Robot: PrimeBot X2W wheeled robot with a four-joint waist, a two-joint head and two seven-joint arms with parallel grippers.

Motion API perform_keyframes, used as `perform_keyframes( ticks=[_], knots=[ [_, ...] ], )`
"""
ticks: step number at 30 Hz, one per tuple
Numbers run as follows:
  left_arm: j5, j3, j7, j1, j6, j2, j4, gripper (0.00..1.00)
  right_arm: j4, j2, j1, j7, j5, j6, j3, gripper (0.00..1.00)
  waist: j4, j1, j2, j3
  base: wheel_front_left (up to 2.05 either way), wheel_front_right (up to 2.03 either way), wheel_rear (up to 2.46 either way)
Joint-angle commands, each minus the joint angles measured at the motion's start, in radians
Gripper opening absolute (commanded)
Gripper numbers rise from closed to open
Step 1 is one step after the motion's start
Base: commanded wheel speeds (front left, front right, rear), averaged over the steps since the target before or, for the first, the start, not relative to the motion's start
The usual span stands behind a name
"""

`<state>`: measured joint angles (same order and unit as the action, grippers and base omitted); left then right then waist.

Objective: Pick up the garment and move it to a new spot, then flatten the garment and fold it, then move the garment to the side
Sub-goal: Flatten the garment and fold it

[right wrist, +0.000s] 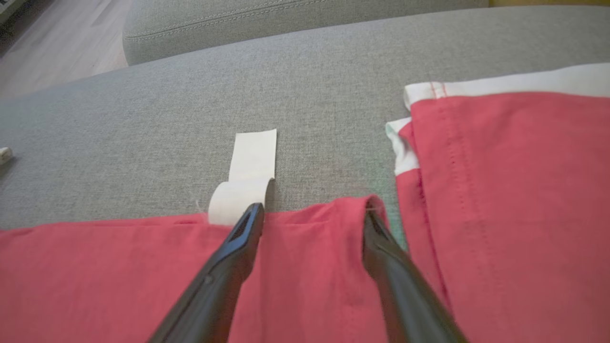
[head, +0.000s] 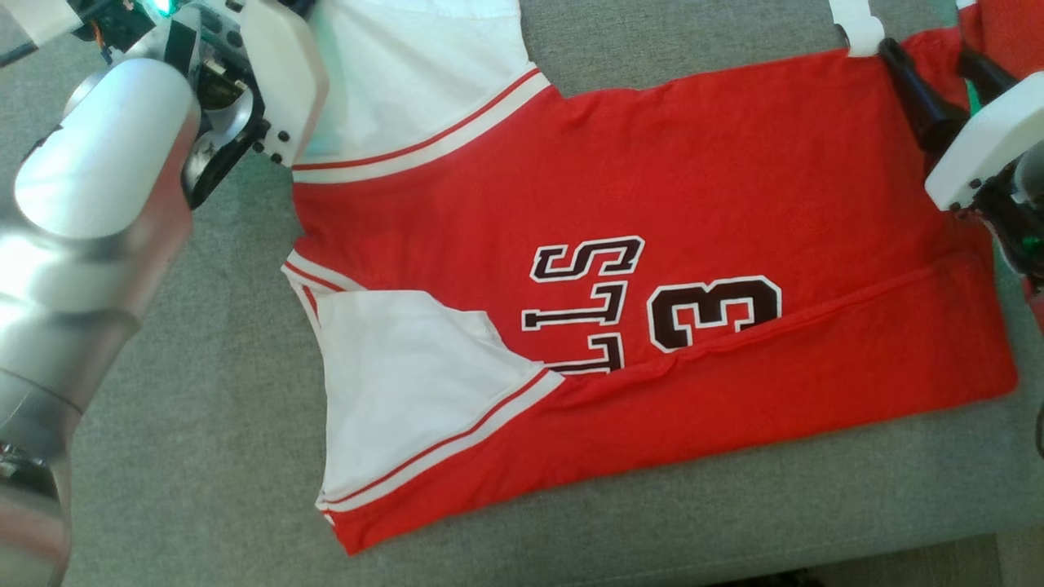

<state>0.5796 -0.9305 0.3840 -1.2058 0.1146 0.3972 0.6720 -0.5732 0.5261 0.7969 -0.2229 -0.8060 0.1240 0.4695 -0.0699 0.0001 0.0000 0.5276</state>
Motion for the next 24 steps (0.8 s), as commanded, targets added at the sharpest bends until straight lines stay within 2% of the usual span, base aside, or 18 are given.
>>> perform_keyframes(
  ticks=[1, 2, 3, 5, 6, 16, 24],
  knots=[
    [-0.01, 0.032, -0.014, -0.055, -0.004, 0.037, -0.026, 0.0, 0.013, 0.03, 0.013, 0.021, -0.013, 0.007, 0.014, 0.49, -0.001, -0.0001, 0.0, -0.001, 0.0, 0.0, 0.0],
    [-0.012, 0.031, -0.017, -0.055, -0.005, 0.039, -0.027, 0.0, 0.009, 0.035, 0.019, 0.03, -0.017, 0.007, 0.02, 0.38, -0.001, -0.0001, 0.0, -0.002, 0.0, 0.0, 0.0],
    [-0.015, 0.03, -0.023, -0.057, -0.006, 0.041, -0.028, 0.0, 0.006, 0.039, 0.025, 0.039, -0.023, 0.007, 0.026, 0.32, -0.001, -0.0001, 0.0, -0.003, 0.0, 0.0, 0.0],
    [-0.023, 0.026, -0.037, -0.059, -0.007, 0.046, -0.029, 0.0, 0.001, 0.046, 0.037, 0.058, -0.033, 0.007, 0.036, 0.07, -0.002, -0.0001, 0.0, -0.005, 0.0, 0.0, 0.0],
    [-0.028, 0.023, -0.041, -0.061, -0.007, 0.05, -0.028, 0.0, -0.002, 0.049, 0.043, 0.065, -0.038, 0.007, 0.041, 0.0, -0.003, -0.0001, 0.0, -0.006, 0.0, 0.0, 0.0],
    [-0.058, 0.017, -0.134, -0.089, -0.01, 0.057, -0.015, 0.0, -0.017, 0.081, 0.084, 0.119, -0.094, 0.007, 0.078, 0.0, 0.004, -0.0001, 0.0, -0.01, 0.0, 0.0, 0.0],
    [-0.094, 0.015, -0.254, -0.134, -0.011, 0.06, 0.008, 0.0, -0.039, 0.107, 0.115, 0.188, -0.131, 0.007, 0.088, 0.0, 0.025, -0.0001, 0.0, -0.034, 0.0, 0.0, 0.0]
  ],
)
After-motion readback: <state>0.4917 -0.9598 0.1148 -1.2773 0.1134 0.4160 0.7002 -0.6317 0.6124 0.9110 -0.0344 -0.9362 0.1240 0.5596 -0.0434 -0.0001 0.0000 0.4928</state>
